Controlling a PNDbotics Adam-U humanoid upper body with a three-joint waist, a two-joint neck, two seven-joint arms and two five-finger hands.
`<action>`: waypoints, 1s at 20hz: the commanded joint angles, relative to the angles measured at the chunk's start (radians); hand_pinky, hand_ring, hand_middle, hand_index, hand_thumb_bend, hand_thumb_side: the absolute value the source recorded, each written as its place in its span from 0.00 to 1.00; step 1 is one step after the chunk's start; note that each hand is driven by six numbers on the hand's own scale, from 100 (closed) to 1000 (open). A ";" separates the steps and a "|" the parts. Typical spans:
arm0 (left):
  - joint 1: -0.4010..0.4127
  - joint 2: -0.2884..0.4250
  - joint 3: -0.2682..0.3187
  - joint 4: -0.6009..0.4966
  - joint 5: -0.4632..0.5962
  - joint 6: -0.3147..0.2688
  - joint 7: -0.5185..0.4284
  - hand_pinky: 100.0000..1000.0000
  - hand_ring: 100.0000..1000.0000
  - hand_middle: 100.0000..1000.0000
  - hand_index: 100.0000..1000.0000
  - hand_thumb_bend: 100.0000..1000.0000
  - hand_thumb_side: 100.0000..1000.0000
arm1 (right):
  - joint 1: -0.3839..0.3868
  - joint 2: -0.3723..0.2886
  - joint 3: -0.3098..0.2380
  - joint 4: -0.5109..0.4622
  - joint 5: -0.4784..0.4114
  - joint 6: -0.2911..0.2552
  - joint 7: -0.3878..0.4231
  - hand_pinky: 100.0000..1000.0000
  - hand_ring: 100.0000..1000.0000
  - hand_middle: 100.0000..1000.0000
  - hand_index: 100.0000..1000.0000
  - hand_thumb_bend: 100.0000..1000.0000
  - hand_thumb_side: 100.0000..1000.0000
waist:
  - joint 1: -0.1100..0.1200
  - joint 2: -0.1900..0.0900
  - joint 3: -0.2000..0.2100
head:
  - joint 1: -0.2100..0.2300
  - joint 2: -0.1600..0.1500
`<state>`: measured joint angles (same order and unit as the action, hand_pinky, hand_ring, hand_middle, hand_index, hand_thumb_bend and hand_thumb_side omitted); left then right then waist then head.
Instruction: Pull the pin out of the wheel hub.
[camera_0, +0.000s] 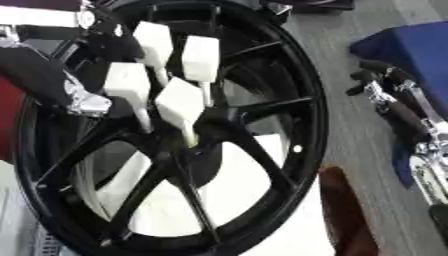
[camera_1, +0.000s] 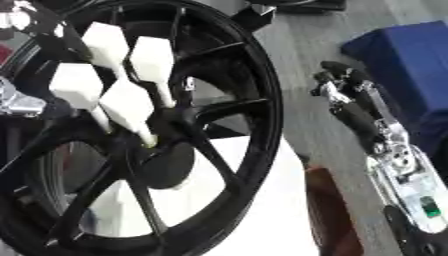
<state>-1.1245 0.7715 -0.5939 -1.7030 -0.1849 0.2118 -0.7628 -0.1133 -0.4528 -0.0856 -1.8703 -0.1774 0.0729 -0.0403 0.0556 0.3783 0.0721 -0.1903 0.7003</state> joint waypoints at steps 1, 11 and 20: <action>-0.012 0.006 0.015 0.017 -0.013 -0.004 0.008 0.76 0.73 0.74 0.84 0.36 0.39 | -0.005 -0.010 -0.003 -0.010 0.006 -0.003 0.006 0.93 0.62 0.68 0.81 0.00 0.43 | -0.004 -0.014 -0.002 | 0.004 -0.015; -0.018 -0.021 0.003 0.056 -0.014 -0.025 -0.005 0.71 0.62 0.60 0.76 0.31 0.33 | -0.004 -0.005 -0.004 -0.007 0.006 -0.004 0.008 0.93 0.62 0.68 0.81 0.00 0.43 | -0.004 -0.011 -0.006 | 0.004 -0.014; -0.015 -0.028 -0.003 0.059 -0.022 -0.045 -0.015 0.68 0.56 0.53 0.69 0.23 0.19 | -0.004 -0.003 -0.006 -0.007 0.004 -0.006 0.008 0.93 0.62 0.68 0.81 0.00 0.44 | -0.005 -0.013 -0.009 | 0.001 -0.012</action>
<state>-1.1248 0.7298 -0.6021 -1.6407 -0.2019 0.1728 -0.7776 -0.1135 -0.4439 -0.0857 -1.8690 -0.1771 0.0706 -0.0348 0.0544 0.3846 0.0640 -0.1871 0.6935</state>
